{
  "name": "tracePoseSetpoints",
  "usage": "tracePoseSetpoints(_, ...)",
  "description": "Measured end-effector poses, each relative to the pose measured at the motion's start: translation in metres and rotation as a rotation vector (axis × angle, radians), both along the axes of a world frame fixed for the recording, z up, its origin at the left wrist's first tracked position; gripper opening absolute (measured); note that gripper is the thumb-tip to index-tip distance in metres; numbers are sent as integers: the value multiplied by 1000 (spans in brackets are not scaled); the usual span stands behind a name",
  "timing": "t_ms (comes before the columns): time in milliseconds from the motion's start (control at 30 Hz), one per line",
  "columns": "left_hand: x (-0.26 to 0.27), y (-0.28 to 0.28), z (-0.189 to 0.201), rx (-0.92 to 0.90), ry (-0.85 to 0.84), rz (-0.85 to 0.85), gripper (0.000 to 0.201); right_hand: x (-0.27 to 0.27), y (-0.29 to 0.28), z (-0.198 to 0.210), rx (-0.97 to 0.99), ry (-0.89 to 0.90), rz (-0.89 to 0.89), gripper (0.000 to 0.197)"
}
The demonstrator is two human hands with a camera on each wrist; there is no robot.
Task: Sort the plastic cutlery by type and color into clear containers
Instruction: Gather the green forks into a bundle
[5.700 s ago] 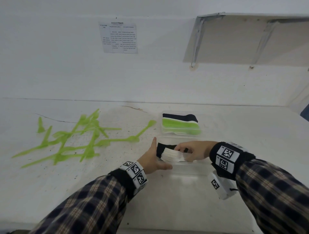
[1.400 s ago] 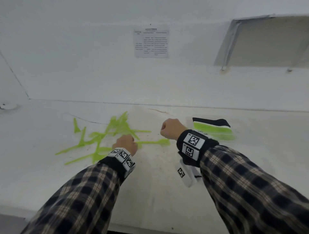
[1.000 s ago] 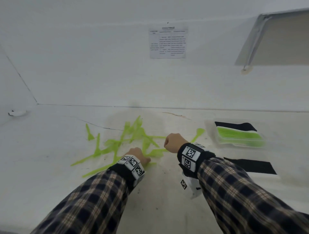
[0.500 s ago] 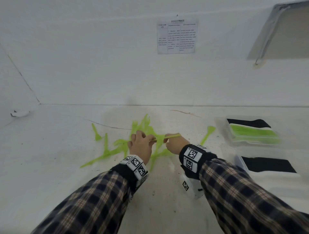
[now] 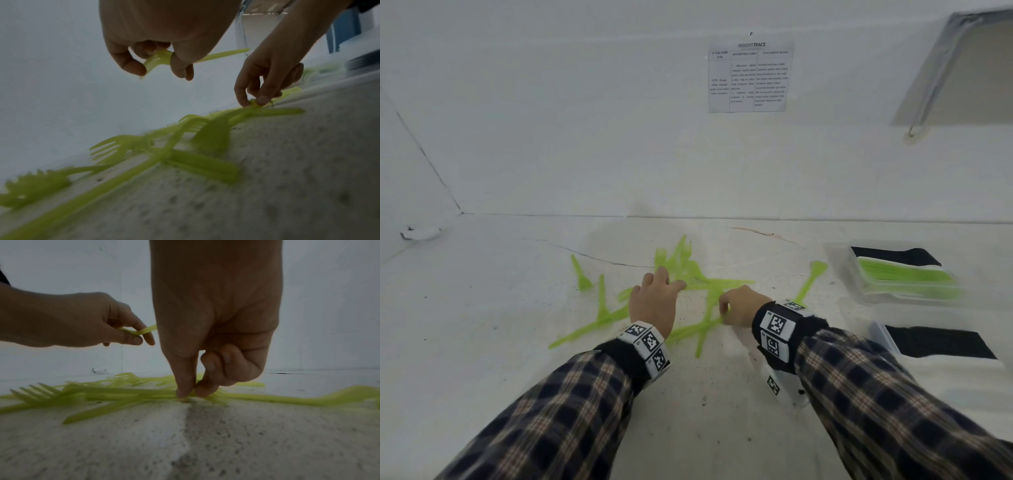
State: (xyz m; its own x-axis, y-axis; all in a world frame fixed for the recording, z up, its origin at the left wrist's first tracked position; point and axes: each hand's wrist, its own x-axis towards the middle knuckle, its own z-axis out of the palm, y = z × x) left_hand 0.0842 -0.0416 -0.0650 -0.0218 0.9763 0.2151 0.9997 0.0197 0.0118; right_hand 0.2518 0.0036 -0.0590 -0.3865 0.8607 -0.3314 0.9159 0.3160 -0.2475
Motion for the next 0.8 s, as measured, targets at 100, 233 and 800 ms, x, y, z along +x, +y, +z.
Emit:
tracePoseSetpoints(100,3,-4,4,-113,154,-60,29,1,1,3,15,16,-47,26)
tracePoseSetpoints(233,5,-3,4,-218,245,-82,31,4,5,5,10,152,-234,21)
tracePoseSetpoints(800,-8,15,-7,-243,-210,-84,46,-12,13,10,-230,984,-753,31)
